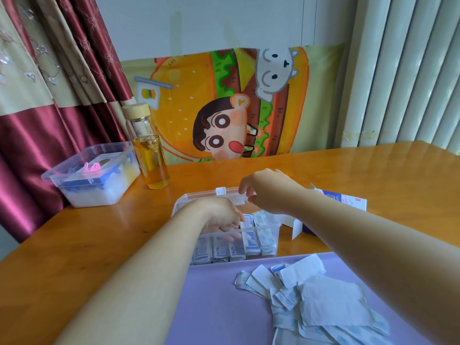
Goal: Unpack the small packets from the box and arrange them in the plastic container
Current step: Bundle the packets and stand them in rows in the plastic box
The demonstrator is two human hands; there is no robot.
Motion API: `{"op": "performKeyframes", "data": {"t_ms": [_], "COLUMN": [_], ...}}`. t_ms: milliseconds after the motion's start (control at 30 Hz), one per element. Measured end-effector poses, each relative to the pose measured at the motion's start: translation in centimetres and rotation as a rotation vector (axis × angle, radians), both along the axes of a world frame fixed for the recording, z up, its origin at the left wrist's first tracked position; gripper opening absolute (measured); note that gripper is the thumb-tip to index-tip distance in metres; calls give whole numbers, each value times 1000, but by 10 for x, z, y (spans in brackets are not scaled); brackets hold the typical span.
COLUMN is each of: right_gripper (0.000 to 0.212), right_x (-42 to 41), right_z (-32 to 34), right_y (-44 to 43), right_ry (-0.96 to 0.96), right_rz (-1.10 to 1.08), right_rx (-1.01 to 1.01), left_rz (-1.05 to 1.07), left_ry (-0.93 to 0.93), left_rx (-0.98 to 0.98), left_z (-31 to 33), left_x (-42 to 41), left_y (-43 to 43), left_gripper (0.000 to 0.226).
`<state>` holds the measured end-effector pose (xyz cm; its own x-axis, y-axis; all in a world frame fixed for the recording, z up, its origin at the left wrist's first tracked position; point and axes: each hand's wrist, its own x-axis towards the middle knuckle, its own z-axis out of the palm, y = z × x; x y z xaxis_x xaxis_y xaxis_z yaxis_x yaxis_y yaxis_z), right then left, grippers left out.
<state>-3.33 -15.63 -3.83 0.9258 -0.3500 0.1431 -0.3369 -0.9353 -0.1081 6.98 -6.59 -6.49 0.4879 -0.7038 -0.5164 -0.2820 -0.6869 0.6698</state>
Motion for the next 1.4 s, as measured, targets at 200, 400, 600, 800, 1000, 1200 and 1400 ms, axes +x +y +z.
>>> {"op": "performKeyframes", "data": {"t_ms": [200,400,600,800,1000,1200,1400], "right_gripper": [32,23,11,60,59,35,35], "right_x": [-14,-44,-99,-159,-183,-198,-197], "right_z": [-3,7,6,-23,-60,-71,-75], "right_y": [0,6,26,52,50,59,72], "right_ry": [-35,-114,-109,432,457,184,77], "right_rz": [-26,-46,-44,7,-34,-78,-89], "right_rx": [74,110,188,106,103,80,4], "left_rz": [-26,-103,-117,-545,-629,-576,-505], "left_ry": [-150,-511,-790,-703,-717,-766,-729], "left_rx": [99,65,-384,-300,-103,-77,-146], "left_z": [10,29,25,-19,-59,-63,-60], "left_x": [-11,-20,-73,-130,-151,-161,-168], "left_y": [-5,0,51,85,95,117,129], "left_gripper": [29,26,15,32,57,56,61]}}
